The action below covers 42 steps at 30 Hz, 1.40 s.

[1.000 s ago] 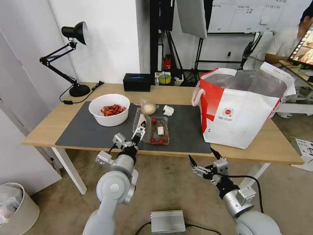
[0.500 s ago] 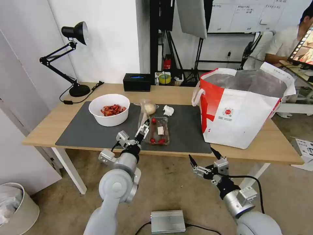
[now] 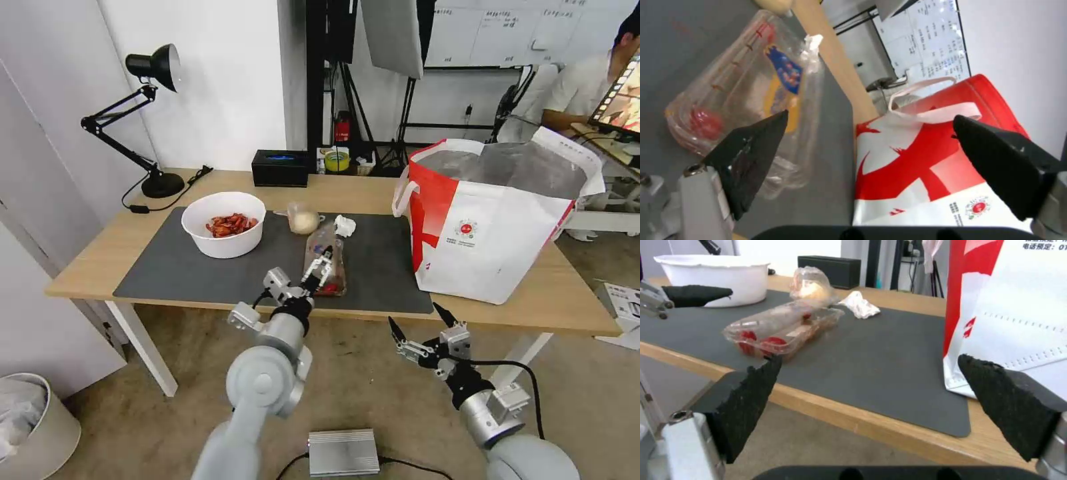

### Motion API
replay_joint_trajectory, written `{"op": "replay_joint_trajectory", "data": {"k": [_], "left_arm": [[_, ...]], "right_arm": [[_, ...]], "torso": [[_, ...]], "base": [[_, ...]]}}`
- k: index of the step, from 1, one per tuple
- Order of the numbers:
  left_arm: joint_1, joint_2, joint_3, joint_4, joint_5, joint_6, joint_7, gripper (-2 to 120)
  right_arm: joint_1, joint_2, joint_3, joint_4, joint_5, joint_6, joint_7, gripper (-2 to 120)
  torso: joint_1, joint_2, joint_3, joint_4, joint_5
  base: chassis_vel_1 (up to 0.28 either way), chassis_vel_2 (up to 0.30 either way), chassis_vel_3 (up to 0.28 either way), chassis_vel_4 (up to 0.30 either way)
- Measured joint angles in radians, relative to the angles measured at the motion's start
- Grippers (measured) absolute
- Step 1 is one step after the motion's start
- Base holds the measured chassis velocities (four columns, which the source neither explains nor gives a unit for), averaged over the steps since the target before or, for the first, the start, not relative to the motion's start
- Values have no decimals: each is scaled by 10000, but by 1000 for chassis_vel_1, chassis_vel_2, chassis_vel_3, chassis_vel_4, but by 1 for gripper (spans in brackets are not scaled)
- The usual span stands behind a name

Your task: Pick up the trash from the table and place it into the takeout bag.

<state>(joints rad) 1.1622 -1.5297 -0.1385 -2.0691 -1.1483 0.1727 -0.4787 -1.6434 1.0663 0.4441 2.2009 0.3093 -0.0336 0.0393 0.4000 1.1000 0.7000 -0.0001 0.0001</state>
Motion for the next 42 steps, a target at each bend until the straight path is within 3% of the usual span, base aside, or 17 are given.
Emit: {"op": "replay_joint_trajectory", "data": {"k": [7,12,14,16,18,20,22,24,26,32,42], "left_arm": [[-95,608,33,-18,1183,79,151,100],[-395,1580,17,112,2078,99,539,100],[-578,2226,50,224,2830,89,958,97],[-616,2387,77,258,3082,84,1091,97],[-784,3151,209,473,4383,-17,1782,87],[-825,3320,240,530,4677,-68,1972,86],[-1028,4043,405,756,5743,-316,2725,74],[-1072,4179,441,802,5897,-377,2859,71],[-1267,4713,641,984,6483,-612,3428,59],[-1662,5303,1073,1434,7157,-862,4113,38],[-2988,5844,2279,2290,6955,-892,4586,7]], "right_arm": [[5,-63,-8,68,37,1,8,100],[30,-121,-13,113,88,1,17,100],[22,-167,-16,135,143,1,21,100],[24,-182,-17,138,157,1,24,100],[61,-235,-18,145,213,-3,39,100],[75,-246,-19,149,227,-9,42,100],[145,-279,-20,175,329,-50,65,100],[159,-283,-20,179,352,-58,70,100],[233,-302,-10,182,487,-95,76,100],[378,-323,52,177,752,-215,107,100],[533,-356,77,104,1132,-321,200,100]], "torso": [[0,0,0,1,-1],[0,0,0,1,-2],[0,0,0,2,-3],[0,0,0,1,-3],[0,0,0,1,-2],[0,0,0,2,-4],[0,0,0,1,-3],[0,0,0,1,-3],[0,0,0,1,-3],[0,0,1,0,-3],[0,0,1,2,-1]], "base": [[0,0,0,0],[0,0,0,0],[0,0,0,0],[0,0,0,0],[0,0,0,0],[0,0,0,0],[0,0,0,0],[0,0,0,0],[0,0,0,0],[0,0,0,0],[0,0,0,0]]}}
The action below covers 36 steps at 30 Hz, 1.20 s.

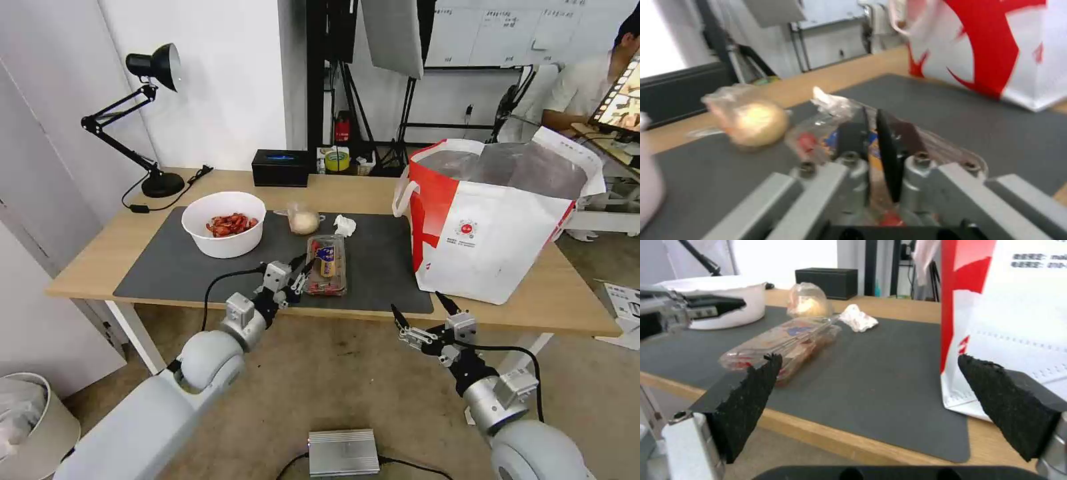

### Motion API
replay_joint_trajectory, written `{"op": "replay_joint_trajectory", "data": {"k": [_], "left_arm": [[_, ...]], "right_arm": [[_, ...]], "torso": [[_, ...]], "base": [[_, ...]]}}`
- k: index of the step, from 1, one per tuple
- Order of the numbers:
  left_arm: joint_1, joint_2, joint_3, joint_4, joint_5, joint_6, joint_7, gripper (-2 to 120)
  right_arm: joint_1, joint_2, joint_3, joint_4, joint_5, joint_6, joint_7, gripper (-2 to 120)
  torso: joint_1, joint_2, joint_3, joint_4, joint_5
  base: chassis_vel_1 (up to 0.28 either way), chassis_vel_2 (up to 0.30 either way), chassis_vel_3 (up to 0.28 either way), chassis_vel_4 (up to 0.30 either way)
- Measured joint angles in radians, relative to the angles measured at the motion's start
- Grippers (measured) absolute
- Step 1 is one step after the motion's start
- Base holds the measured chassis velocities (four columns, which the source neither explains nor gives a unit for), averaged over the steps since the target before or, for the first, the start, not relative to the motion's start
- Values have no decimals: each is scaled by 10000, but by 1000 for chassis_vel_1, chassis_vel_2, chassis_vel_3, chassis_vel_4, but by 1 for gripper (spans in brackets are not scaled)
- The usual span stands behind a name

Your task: Pick up the trash from the table and place it into the takeout bag.

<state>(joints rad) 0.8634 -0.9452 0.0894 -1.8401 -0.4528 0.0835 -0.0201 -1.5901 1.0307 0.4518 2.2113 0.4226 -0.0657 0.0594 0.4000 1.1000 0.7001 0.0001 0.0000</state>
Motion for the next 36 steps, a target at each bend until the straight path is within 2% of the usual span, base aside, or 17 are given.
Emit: {"op": "replay_joint_trajectory", "data": {"k": [1,2,8,14,17,19,20,22,30,36], "left_arm": [[-403,84,347,255,-2,-5,90,1],[-702,147,633,494,24,-30,136,0],[-959,174,866,762,53,-51,150,0],[-1101,174,1087,1105,267,-179,166,0],[-1221,155,1227,1362,474,-301,277,0],[-1308,144,1358,1471,525,-333,363,0],[-1308,144,1358,1471,525,-333,363,0],[-1365,141,1472,1529,570,-353,398,0],[-1587,91,1756,1601,569,-358,399,0],[-2224,-250,2425,1933,524,-374,416,0]], "right_arm": [[31,-6,33,-5,211,-46,42,100],[126,-38,36,-10,478,-155,81,100],[347,-139,18,-59,1073,-371,173,100],[806,-292,-94,-157,2333,-917,381,100],[1102,-315,-184,-229,3261,-1395,632,100],[1347,-348,-227,-257,4392,-1781,911,100],[1347,-348,-227,-257,4392,-1781,911,100],[1637,-371,-228,-324,5593,-2100,1143,100],[1862,-337,-220,-365,6327,-2309,1310,100],[2048,-249,19,-378,7063,-2397,1605,100]], "torso": [[0,0,0,-4,0],[1,0,0,-3,1],[1,0,0,-2,0],[1,0,0,-2,0],[2,-1,0,0,1],[2,-1,0,-2,0],[2,-1,0,-2,0],[2,0,0,0,0],[1,0,-1,0,1],[0,0,-1,-6,0]], "base": [[0,0,0,0],[0,0,0,0],[0,0,0,0],[0,0,0,0],[0,0,0,0],[0,0,0,0],[0,0,0,0],[0,0,0,0],[0,0,0,0],[0,0,0,0]]}}
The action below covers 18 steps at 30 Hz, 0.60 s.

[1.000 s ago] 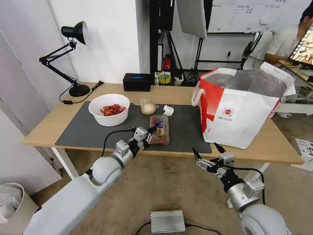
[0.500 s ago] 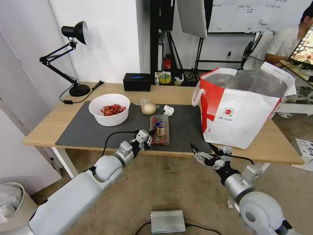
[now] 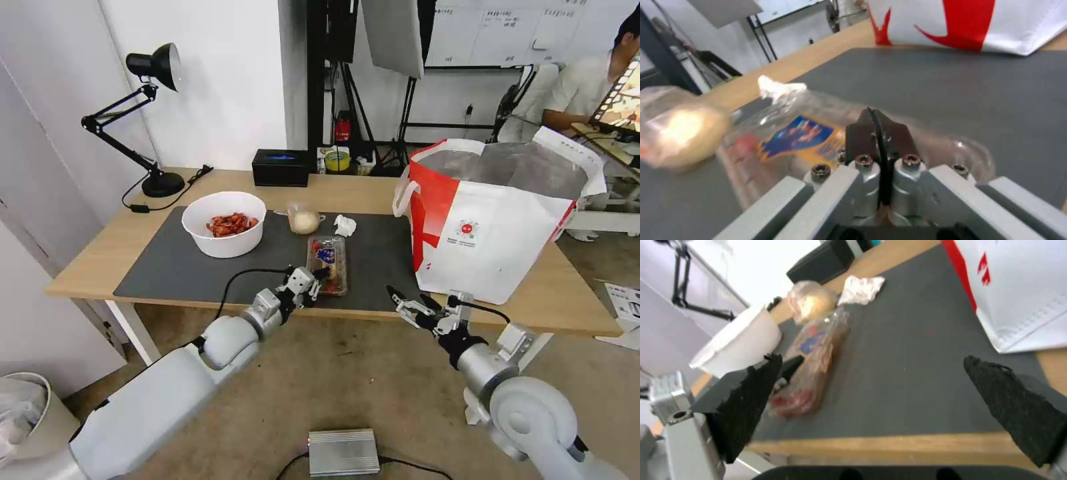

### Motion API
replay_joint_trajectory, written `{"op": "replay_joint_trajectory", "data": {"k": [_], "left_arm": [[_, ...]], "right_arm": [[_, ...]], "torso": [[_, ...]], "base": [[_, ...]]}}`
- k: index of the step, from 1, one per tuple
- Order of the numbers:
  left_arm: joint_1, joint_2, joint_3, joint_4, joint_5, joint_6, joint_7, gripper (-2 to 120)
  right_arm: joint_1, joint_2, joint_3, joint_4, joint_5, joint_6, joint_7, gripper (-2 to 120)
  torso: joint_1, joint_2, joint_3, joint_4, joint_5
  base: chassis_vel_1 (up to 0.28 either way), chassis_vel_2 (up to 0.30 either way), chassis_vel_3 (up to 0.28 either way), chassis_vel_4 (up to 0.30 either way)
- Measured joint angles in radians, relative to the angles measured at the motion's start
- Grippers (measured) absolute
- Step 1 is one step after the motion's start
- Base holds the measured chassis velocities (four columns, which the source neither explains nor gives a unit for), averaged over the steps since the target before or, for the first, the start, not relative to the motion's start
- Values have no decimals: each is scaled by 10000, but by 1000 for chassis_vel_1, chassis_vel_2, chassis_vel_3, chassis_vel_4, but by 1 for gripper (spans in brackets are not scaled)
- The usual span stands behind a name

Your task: Pick up the trash from the table and place it into the takeout bag.

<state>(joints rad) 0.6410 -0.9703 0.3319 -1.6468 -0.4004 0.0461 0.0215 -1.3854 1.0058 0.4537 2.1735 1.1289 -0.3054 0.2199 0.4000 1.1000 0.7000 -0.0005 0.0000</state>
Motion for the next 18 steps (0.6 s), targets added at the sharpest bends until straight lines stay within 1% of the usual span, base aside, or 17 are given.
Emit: {"op": "replay_joint_trajectory", "data": {"k": [2,14,18], "left_arm": [[-83,-16,53,53,-3,-2,-6,0],[58,198,-62,-28,-15,-34,-33,0],[178,329,-184,-129,-15,-35,-42,0]], "right_arm": [[227,14,-10,-55,375,-33,77,100],[981,-61,-85,-374,1551,-77,285,100],[1641,-7,-276,-696,2753,-197,691,100]], "torso": [[0,0,1,5,1],[0,0,0,5,0],[0,0,0,5,0]], "base": [[0,0,0,0],[0,0,0,0],[0,0,0,0]]}}
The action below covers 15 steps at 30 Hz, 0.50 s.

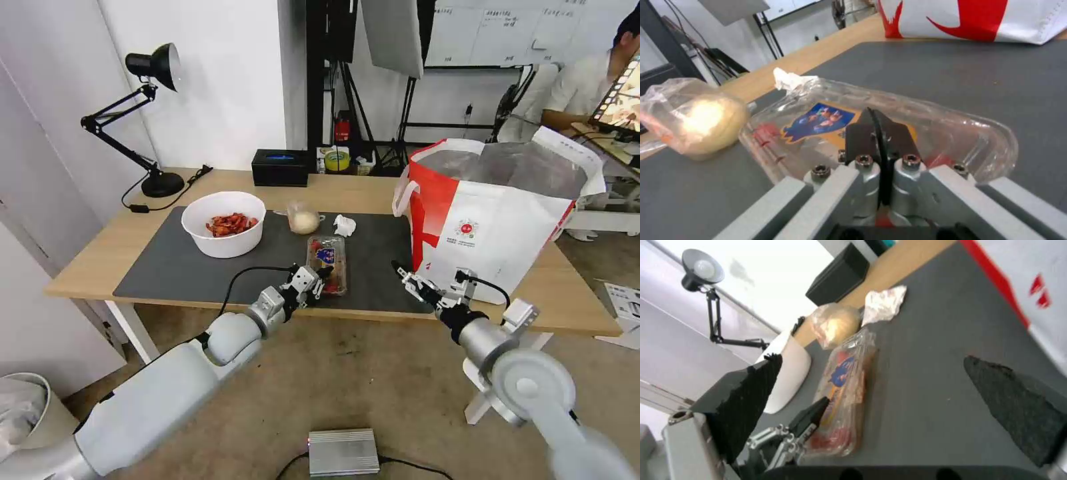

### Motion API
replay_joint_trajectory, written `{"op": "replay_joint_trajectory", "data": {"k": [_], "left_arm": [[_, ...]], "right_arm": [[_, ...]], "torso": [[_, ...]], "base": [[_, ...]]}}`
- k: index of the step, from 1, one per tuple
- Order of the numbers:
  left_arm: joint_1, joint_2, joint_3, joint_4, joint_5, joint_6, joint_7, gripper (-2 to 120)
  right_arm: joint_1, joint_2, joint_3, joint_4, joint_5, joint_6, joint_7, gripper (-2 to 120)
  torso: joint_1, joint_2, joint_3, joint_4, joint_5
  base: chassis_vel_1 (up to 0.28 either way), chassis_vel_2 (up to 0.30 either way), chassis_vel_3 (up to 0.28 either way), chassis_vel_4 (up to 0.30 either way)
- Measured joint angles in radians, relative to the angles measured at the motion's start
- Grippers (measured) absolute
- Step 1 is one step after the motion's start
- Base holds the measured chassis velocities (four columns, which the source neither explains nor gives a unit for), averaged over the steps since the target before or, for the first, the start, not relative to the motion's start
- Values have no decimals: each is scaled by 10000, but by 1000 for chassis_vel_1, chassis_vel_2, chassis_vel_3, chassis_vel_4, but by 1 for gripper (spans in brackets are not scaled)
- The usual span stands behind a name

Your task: Pick up the trash from the table and place it into the takeout bag.

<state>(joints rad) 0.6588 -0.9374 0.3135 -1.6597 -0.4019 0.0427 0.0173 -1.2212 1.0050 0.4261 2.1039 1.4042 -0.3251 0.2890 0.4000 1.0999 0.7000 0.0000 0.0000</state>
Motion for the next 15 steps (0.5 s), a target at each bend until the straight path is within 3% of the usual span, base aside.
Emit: {"op": "replay_joint_trajectory", "data": {"k": [15], "left_arm": [[335,-60,-228,-66,100,-150,-64,0]], "right_arm": [[2179,680,-948,-1379,1036,-1129,1173,100]], "torso": [[0,0,0,0,0]], "base": [[0,0,0,0]]}}
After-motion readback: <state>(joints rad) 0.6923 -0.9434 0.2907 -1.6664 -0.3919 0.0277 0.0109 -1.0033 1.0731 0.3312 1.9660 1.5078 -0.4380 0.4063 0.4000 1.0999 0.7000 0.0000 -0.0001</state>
